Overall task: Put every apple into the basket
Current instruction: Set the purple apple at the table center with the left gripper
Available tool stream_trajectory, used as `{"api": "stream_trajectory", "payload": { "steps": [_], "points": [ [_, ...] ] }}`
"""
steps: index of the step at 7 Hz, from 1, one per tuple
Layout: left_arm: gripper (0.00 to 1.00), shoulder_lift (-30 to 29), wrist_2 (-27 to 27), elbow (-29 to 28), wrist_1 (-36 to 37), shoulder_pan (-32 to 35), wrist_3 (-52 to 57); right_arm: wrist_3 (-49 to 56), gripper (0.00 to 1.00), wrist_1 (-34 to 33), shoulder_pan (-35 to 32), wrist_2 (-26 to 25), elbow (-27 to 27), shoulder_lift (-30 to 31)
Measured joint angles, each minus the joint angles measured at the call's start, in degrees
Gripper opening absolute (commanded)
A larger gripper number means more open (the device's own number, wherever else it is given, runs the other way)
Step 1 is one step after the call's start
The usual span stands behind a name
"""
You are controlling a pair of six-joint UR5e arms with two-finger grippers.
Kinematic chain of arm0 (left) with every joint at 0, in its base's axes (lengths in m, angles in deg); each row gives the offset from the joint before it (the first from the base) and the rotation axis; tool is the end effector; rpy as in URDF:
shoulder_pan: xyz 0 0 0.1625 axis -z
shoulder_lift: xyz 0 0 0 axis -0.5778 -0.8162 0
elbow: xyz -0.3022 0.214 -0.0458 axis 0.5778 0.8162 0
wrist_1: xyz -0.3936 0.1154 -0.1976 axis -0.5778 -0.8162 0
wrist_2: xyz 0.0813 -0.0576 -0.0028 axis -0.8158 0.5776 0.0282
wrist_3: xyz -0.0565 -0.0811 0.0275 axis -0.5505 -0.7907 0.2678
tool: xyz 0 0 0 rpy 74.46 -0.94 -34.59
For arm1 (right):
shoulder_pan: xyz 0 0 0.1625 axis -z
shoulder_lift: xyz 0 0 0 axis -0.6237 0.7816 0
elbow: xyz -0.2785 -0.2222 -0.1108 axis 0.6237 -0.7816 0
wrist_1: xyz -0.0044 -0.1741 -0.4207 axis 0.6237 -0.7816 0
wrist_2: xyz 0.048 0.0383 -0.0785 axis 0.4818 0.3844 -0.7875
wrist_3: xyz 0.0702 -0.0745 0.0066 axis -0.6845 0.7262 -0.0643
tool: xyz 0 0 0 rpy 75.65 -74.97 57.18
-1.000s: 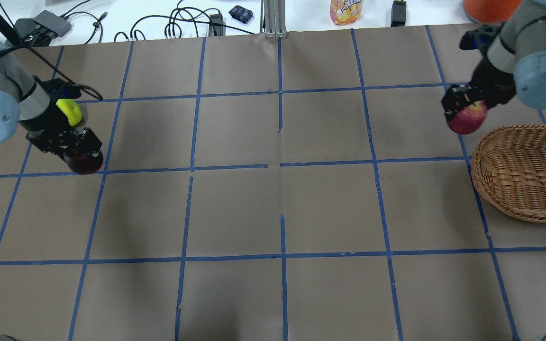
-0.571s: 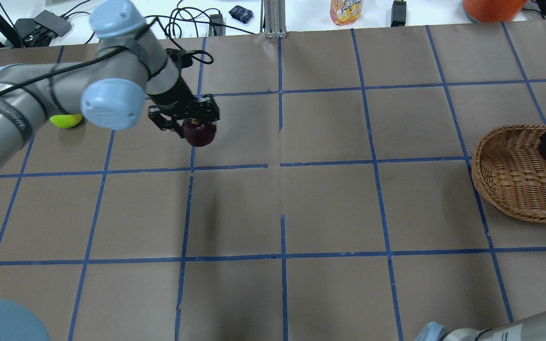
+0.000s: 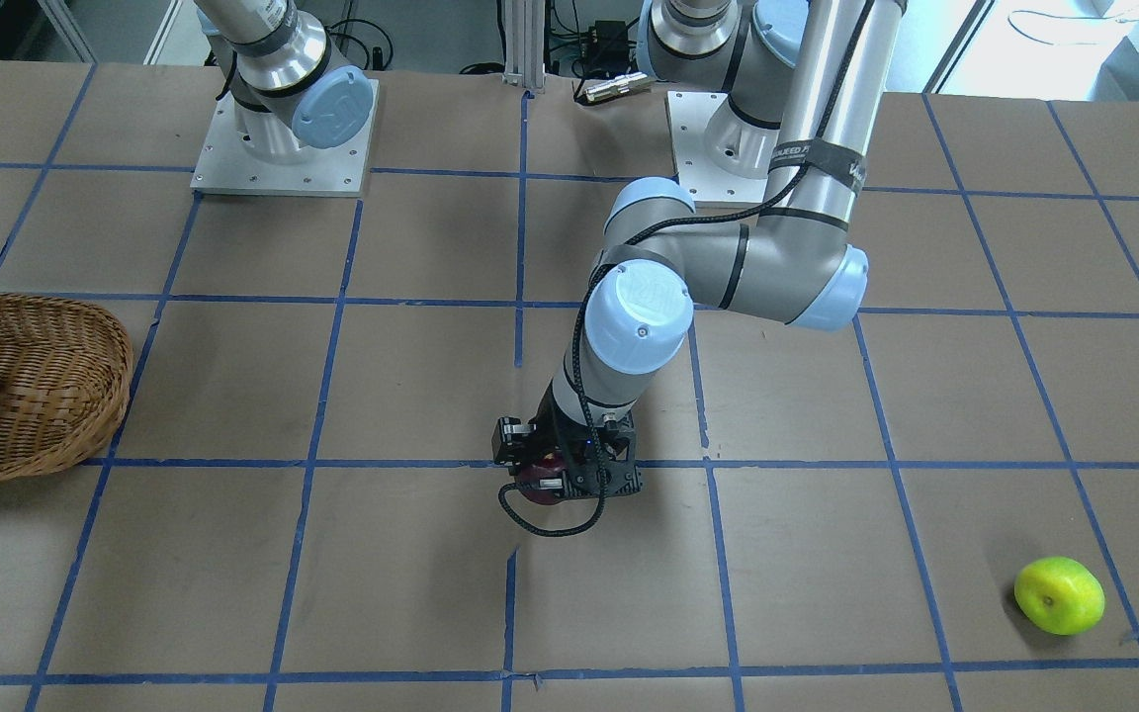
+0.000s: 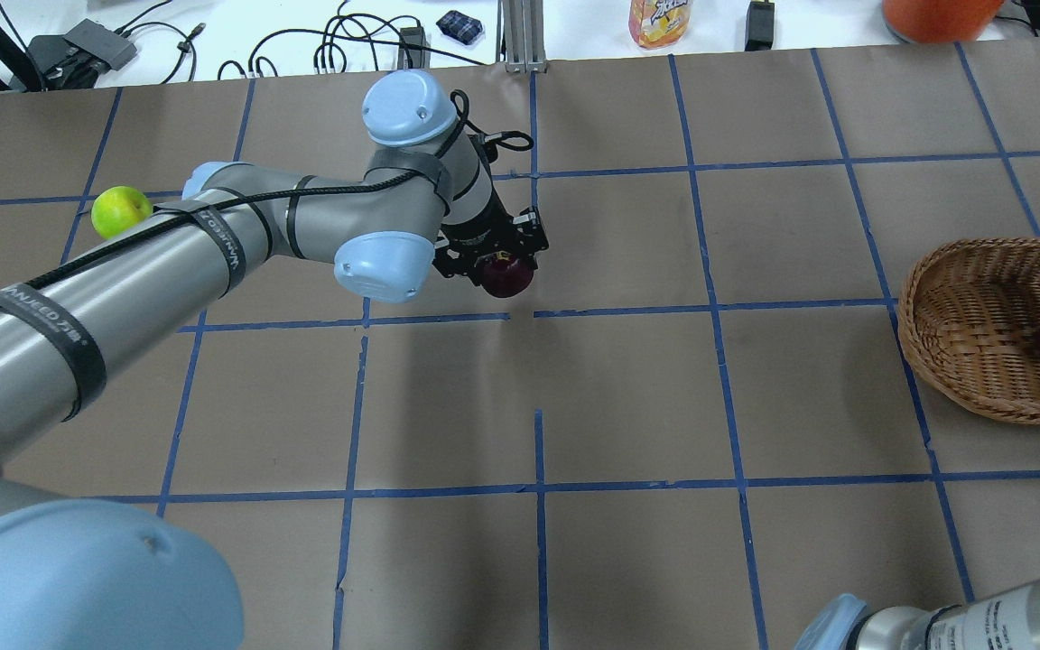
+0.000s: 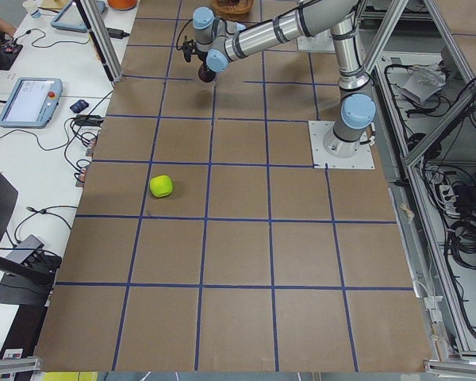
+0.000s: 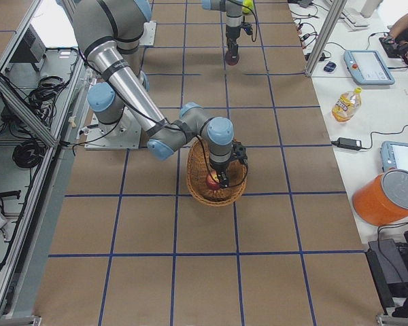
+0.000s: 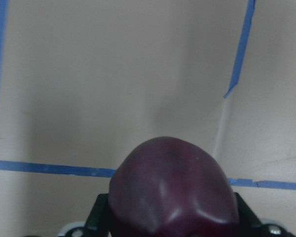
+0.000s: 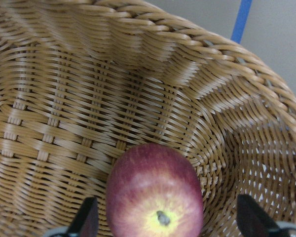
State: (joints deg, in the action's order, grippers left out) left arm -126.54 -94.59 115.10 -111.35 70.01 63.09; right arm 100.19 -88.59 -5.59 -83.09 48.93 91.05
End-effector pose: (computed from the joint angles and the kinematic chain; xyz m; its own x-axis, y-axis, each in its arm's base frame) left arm -0.3190 -0.5871 0.1489 -0.9671 -0.1425 0.2110 -0.1475 0.9890 -0.0080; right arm -0.3175 -0.4967 0.1860 -0.9566 -0.2895 0.0338 -0.2906 0.9562 -0.0356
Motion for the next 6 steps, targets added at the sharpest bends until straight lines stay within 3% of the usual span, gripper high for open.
{"api": "stream_trajectory", "payload": {
  "steps": [1,3,6],
  "points": [
    [1.0,-1.4,-0.19,0.04,2.34,1.05,-2.22,-1.77,1.0,4.08,-2.12,0.54,-0.28,3.02],
    [1.0,0.05,-0.5,-1.03,1.52,0.49,-4.4,-18.24,1.0,7.75,-13.46,1.33,-0.49,6.98],
    [1.0,7.3,-2.65,-8.08,-17.84,-11.72,12.41,-53.79,1.0,2.64,-36.37,1.56,-0.68,3.93]
  ]
}}
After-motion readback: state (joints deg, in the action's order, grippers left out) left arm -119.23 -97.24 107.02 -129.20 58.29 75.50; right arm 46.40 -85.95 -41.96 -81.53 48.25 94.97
